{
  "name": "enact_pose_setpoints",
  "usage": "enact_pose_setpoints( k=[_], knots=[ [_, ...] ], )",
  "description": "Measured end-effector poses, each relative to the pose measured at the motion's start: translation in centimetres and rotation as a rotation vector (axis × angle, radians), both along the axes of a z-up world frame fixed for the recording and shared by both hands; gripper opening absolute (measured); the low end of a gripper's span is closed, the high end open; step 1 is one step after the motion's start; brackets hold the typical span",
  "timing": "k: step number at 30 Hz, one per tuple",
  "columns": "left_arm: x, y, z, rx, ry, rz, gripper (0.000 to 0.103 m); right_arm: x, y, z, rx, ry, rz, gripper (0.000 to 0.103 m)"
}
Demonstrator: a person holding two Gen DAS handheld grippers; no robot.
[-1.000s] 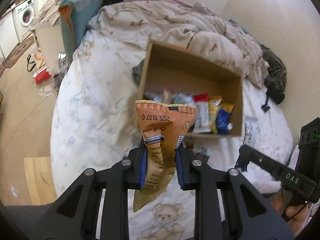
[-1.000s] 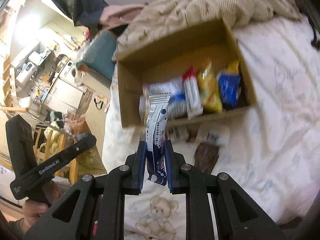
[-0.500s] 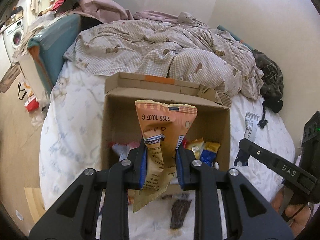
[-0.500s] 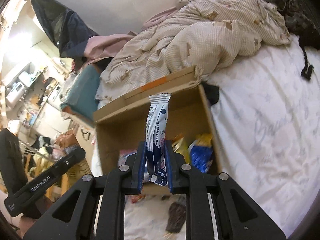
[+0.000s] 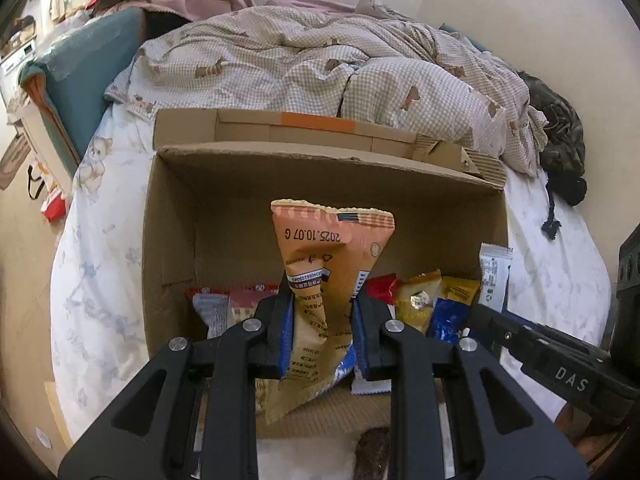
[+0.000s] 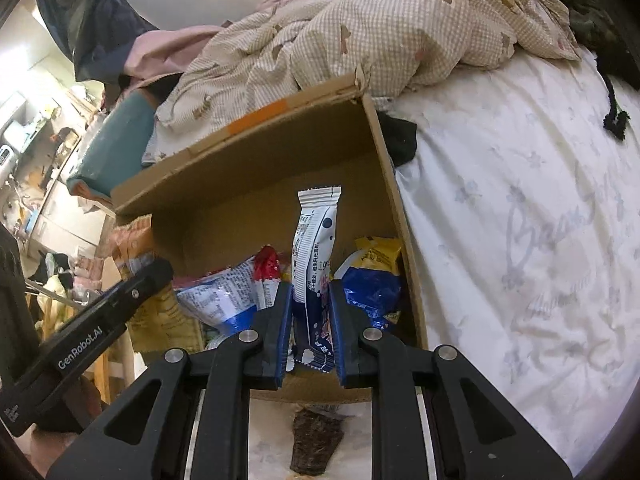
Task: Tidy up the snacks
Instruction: 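Carry both snacks into the box and open both tools, then withdraw both tools from the box toward the remaining snacks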
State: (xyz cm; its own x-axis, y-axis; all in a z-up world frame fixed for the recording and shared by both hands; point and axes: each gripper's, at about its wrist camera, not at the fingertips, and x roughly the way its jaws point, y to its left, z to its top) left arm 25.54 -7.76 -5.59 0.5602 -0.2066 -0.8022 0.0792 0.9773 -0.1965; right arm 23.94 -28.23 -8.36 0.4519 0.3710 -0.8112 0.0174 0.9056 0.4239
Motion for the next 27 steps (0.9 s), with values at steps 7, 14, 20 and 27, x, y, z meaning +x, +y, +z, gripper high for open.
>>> enact_pose_setpoints(
  k=[7, 14, 20, 27],
  knots=[
    [-0.2, -0.8, -0.2, 0.033, -0.023, -0.056, 0.024, 0.5, 0.3, -0.4, 0.019, 0.017, 0.006, 0.019],
    [0.0, -0.2, -0.4, 0.007, 0.011, -0.036, 0.026, 0.7, 0.6, -0.2, 0.04, 0.013, 0.01, 0.02],
    [-0.6, -0.5, 0.1, 0.03, -0.017, -0.044, 0.037, 0.7, 0.4, 0.1, 0.057, 0.0, -0.004, 0.022],
    [-1.3, 0.4, 1.6, 0.03, -0.068, -0.001, 0.086, 0.6, 0.4, 0.9, 0.045, -0.027, -0.009, 0.041]
  ],
)
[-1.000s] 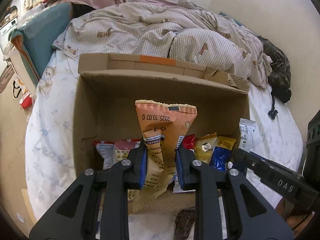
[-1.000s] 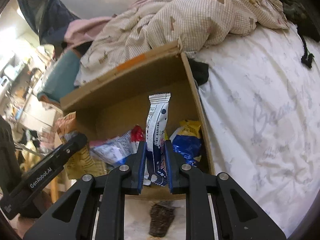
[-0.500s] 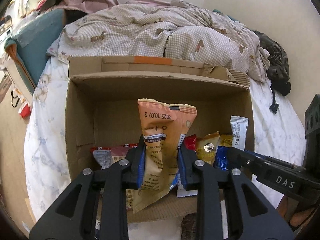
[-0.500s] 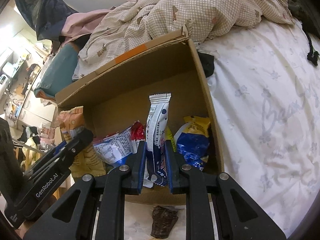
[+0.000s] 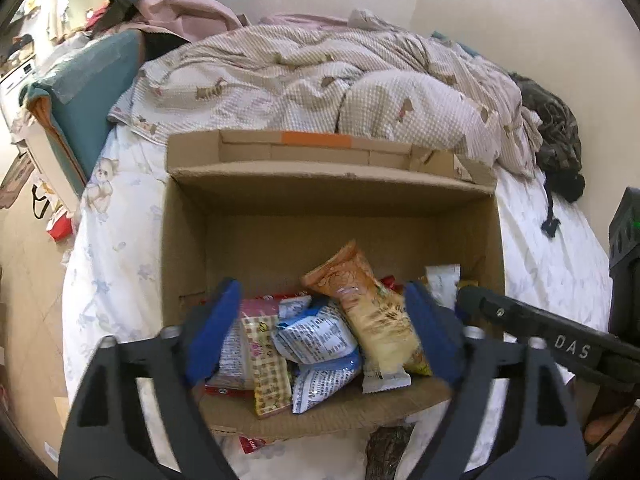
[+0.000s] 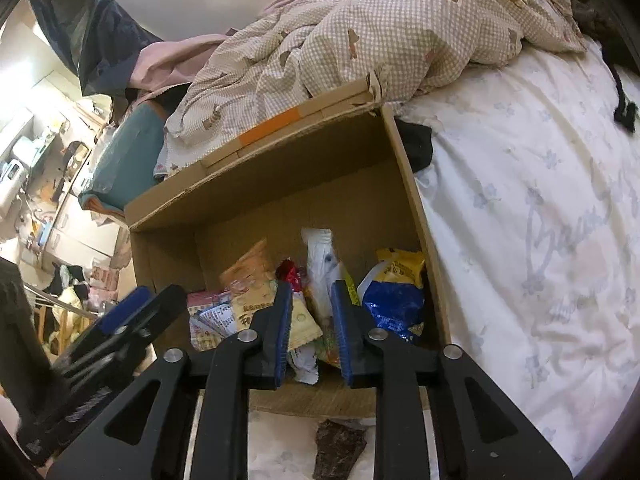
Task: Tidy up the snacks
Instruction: 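Withdraw both tools from the box toward the remaining snacks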
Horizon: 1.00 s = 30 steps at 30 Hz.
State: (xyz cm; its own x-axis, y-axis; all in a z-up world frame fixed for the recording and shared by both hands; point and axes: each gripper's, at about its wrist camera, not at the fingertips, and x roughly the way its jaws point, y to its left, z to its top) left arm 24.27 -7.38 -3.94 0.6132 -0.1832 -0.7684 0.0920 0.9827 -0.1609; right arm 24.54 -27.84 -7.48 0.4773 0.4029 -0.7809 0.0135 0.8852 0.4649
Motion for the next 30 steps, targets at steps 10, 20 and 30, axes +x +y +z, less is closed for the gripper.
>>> enact_pose_setpoints(
  k=[10, 20, 30],
  knots=[
    [-1.7, 2.2, 1.4, -0.005, -0.056, 0.053, 0.087, -0.9, -0.3, 1.7, 0.066, -0.042, -0.046, 0.069],
    [-6.0, 4.7, 3.4, -0.076, -0.089, 0.069, 0.087, -4.5, 0.3, 3.0, 0.056, -0.057, -0.052, 0.069],
    [-10.1, 6.6, 4.1, -0.026, -0.111, 0.087, 0.096, -8.5, -0.4, 2.4, 0.061, -0.025, -0.078, 0.069]
  ],
)
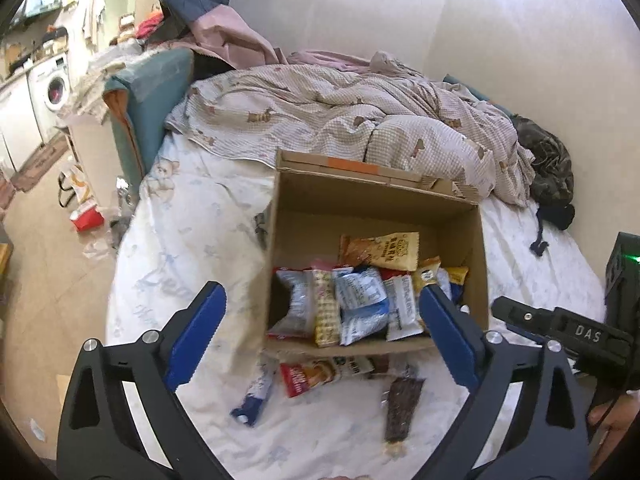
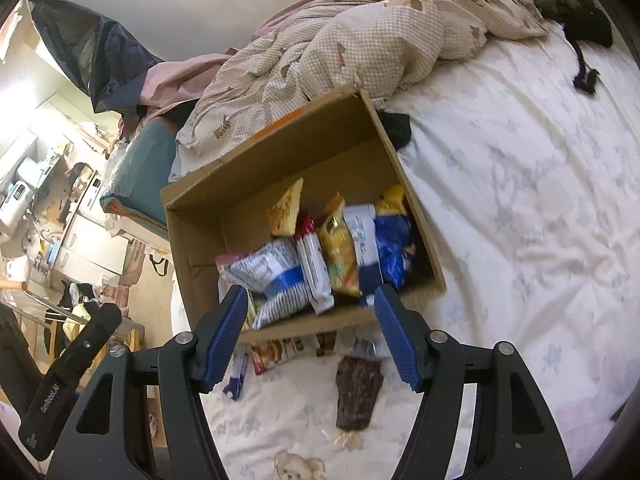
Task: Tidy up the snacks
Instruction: 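Withdraw both tools from the box toward the remaining snacks, then grasp the white bar with the left tool while the right tool grasps the dark jerky packet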
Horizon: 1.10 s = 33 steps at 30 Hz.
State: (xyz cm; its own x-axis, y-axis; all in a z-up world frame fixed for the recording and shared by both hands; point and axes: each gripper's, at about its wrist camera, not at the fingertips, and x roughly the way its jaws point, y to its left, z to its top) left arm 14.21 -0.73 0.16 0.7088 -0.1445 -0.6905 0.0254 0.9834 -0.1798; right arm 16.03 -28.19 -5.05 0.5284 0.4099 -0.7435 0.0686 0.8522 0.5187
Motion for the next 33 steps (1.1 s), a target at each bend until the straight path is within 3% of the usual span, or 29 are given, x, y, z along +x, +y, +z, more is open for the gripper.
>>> enact_pose_setpoints(
  k=[10, 14, 17, 23, 27, 33],
  knots=[
    [-2.9, 1.4, -0.6, 0.031, 0.032, 0.009, 0.096, -3.1, 0.0, -0.9, 0.006, 0.042, 0.002, 0.069],
    [-2.9, 2.3, -2.4, 0.011, 0.135, 0.003, 0.096, -3.6, 0.2, -1.6, 0.004, 0.074, 0.029, 0.07],
    [-3.0, 4.2, -4.0, -0.048, 0.21, 0.062, 0.096, -3.6, 0.1, -2.2, 0.023, 0.102, 0.044, 0.07],
    [-2.6, 6.2, -6.2, -0.046, 0.28, 0.166, 0.096, -3.5, -0.8, -3.8, 0.068, 0.177, 0.002, 0.07],
    [-1.9, 6.7, -8.4, -0.088, 0.356, 0.203, 0.096, -2.9, -0.8, -5.1, 0.117, 0.235, -0.022, 0.07],
    [-0.2, 5.3, -11.7, -0.03, 0.44, 0.173, 0.096, -1.9, -0.1, -6.4, 0.115, 0.291, -0.018, 0.07]
  ],
)
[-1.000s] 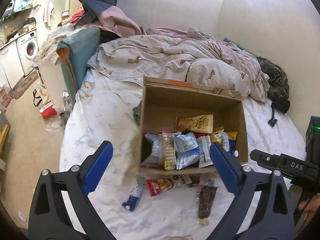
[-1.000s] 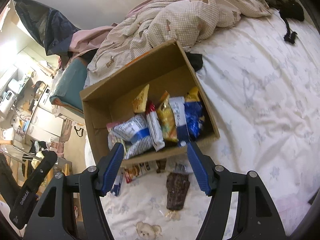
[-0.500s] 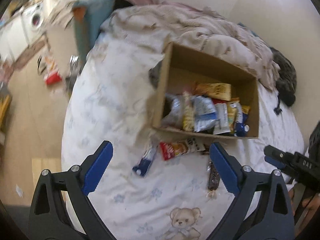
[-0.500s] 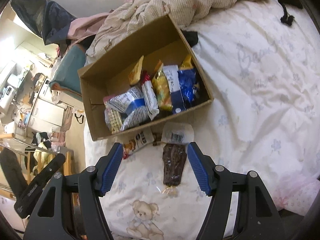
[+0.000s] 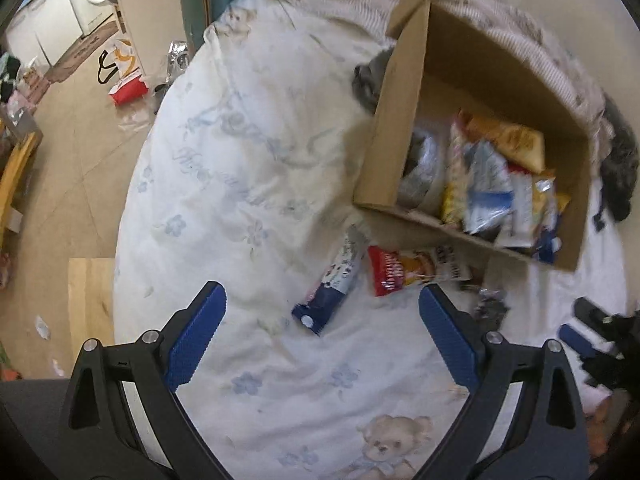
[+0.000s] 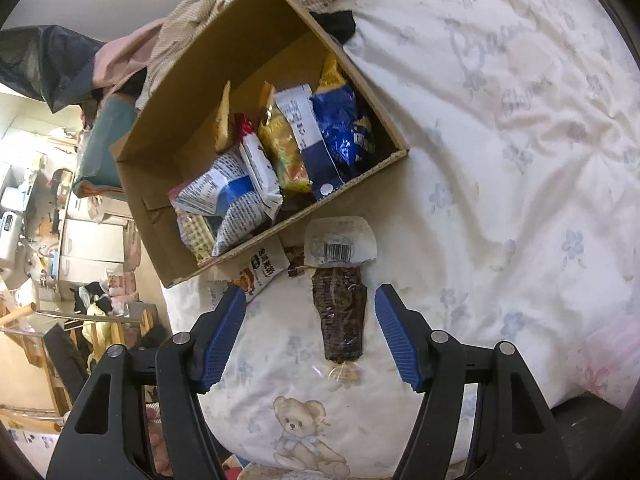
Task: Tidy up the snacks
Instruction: 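Grasp the white bar with the left tool while the right tool grasps the dark jerky packet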
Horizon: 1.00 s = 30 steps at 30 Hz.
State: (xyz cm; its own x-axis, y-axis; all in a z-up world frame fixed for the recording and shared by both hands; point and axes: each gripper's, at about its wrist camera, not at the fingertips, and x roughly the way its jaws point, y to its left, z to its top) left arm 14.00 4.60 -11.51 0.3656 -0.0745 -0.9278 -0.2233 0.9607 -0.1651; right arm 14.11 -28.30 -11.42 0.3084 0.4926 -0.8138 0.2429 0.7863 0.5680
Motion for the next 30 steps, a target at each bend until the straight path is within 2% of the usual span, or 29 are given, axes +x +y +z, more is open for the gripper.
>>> enact_pose_setpoints(
  k=[1, 3, 5, 6, 8, 10, 13, 15, 19, 23, 27, 30],
  knots=[
    [0.4, -0.2, -0.6, 0.014, 0.003, -0.006, 0.095, 0.1, 0.1, -0.1, 0.0, 0.003, 0.005, 0.07],
    [1.3, -0.8, -2.1, 0.042, 0.039, -0.04, 0.087, 0.6, 0.5, -0.1, -0.015, 0.004, 0.023, 0.07],
    [2.2, -1.3, -3.6, 0.034, 0.094, -0.08, 0.063, 0.9, 0.6, -0.2, -0.022, 0.006, 0.03, 0.07],
    [2.6, -1.6, -4.8, 0.019, 0.142, -0.096, 0.058, 1.1, 0.6, -0.3, -0.015, 0.014, 0.032, 0.07],
    [3.0, -1.6, -5.9, 0.006, 0.182, -0.092, 0.044, 1.3, 0.4, -0.6, -0.001, 0.027, 0.03, 0.07],
    [3.1, -1.8, -6.2, 0.025, 0.185, -0.086, 0.042, 1.4, 0.3, -1.1, 0.013, 0.05, 0.032, 0.07],
    [3.1, -3.3, -6.4, 0.122, 0.177, -0.168, 0.015, 1.3, 0.4, -1.8, 0.011, 0.083, 0.045, 0.07],
    [2.7, -3.6, -6.5, 0.134, 0.196, -0.177, 0.013, 1.4, 0.6, -2.1, -0.002, 0.095, 0.057, 0.07],
    [1.7, -3.1, -5.4, 0.062, 0.219, -0.146, 0.011, 1.3, 0.4, -2.3, -0.009, 0.106, 0.056, 0.07],
    [-0.3, -2.6, -2.8, 0.016, 0.19, -0.131, 0.011, 1.1, 0.7, -2.5, -0.005, 0.117, 0.059, 0.071],
    [-2.5, -1.6, 1.0, -0.024, 0.112, -0.122, 0.01, 0.8, 1.4, -2.7, -0.034, 0.12, 0.073, 0.074],
    [-3.7, -1.2, 2.7, -0.048, 0.074, -0.134, 0.01, 0.7, 2.0, -3.5, -0.075, 0.141, 0.083, 0.075]
  ],
)
